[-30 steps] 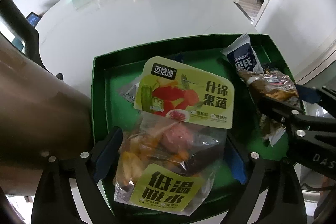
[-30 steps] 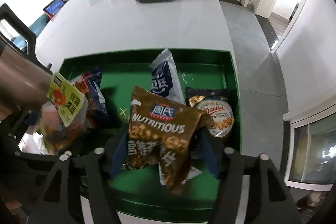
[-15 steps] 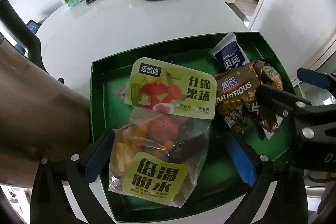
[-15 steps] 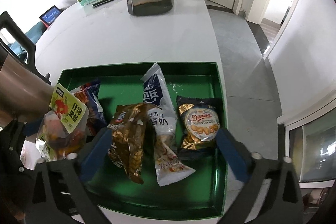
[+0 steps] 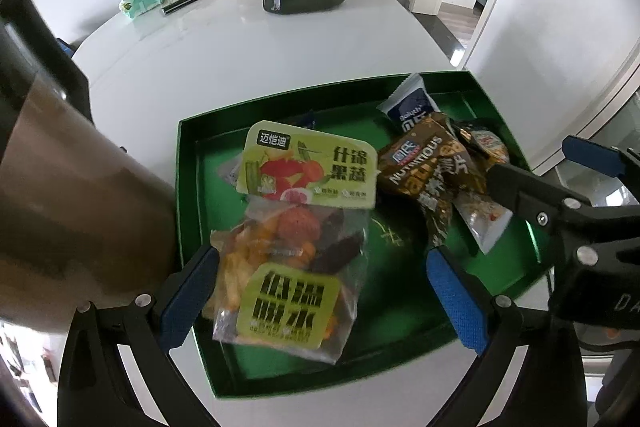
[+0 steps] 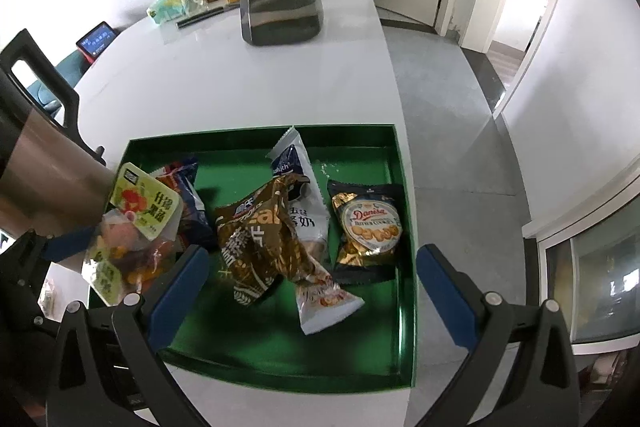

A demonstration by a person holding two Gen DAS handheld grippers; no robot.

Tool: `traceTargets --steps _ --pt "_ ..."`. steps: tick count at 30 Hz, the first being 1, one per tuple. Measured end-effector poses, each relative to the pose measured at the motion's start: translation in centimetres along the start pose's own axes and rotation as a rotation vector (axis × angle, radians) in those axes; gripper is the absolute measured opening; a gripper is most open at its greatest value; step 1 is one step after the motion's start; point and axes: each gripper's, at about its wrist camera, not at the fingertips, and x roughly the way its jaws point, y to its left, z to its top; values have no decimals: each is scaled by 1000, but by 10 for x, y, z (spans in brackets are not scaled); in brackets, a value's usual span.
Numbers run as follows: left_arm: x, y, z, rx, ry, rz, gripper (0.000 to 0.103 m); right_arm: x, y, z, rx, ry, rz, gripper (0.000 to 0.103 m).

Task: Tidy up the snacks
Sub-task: 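Move both grippers back from the tray toward the small candies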

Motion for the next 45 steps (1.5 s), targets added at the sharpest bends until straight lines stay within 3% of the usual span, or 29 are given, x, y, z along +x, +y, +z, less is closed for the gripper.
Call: traceTargets --steps 11,21,37,45 --pt "-53 18 -40 -22 -42 -33 101 -54 25 -32 6 -72 -2 103" --pt "-89 63 -85 -68 -68 -23 101 -89 79 -63 -15 -106 53 103" --pt "-127 219 -156 -156 -67 43 101 -87 237 -100 -58 -62 110 103" --pt "-125 296 -189 -185 -41 56 101 -76 311 -112 -61 -41 97 103"
